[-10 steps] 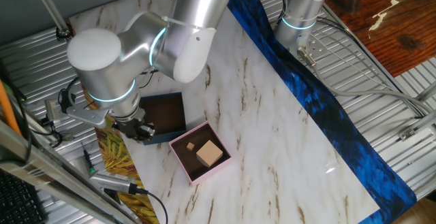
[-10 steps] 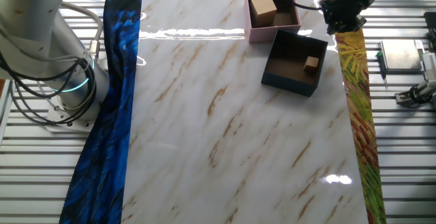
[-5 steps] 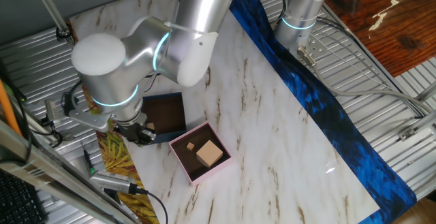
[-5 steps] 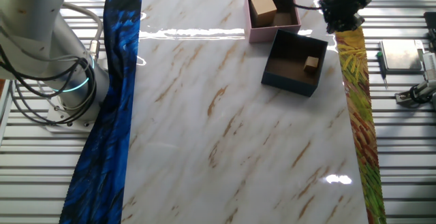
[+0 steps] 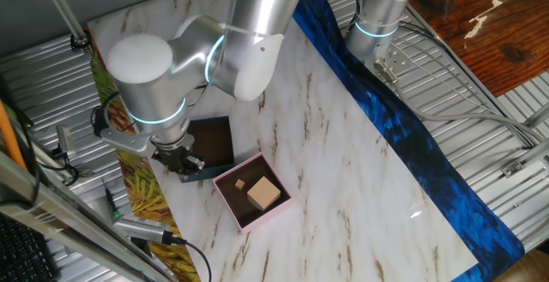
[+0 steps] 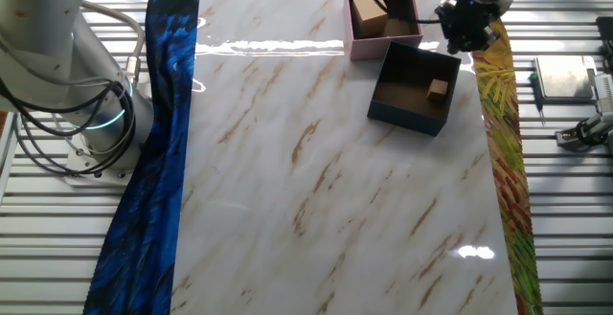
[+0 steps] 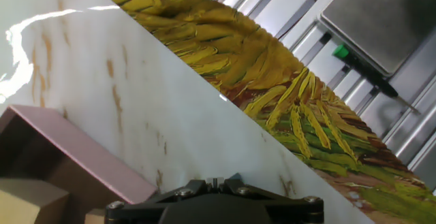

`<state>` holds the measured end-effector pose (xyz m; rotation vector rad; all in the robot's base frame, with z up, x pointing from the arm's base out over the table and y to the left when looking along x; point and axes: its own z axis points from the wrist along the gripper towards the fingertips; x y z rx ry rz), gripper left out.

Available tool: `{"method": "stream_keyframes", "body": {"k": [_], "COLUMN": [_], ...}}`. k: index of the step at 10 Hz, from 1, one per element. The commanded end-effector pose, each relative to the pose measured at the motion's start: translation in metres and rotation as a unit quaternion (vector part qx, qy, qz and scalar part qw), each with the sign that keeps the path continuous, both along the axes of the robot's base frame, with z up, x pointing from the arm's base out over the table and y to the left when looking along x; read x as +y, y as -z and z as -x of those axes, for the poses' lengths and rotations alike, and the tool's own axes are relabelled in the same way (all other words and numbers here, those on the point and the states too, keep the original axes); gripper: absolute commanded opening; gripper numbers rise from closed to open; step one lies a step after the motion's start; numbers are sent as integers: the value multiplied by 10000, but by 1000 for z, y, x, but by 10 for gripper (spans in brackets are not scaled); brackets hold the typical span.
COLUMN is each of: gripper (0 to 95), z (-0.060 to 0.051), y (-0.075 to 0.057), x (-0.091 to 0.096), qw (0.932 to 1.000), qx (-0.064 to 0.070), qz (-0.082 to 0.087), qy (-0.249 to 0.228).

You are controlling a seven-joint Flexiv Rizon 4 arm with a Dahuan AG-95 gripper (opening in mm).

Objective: Move an object from one box to another

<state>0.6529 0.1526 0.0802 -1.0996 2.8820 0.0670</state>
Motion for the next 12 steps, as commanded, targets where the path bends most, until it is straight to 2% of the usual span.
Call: {"method": "stream_keyframes", "body": {"k": [1, 8, 12], "gripper": [0, 0, 0], "z": [-3, 7, 19], "y": [0, 7, 13], "x": [4, -6, -17], "qw": [10000, 10000, 9999], "qx": [-3, -77, -62], "qz": [-39, -29, -32], "qy": [39, -53, -93]}}
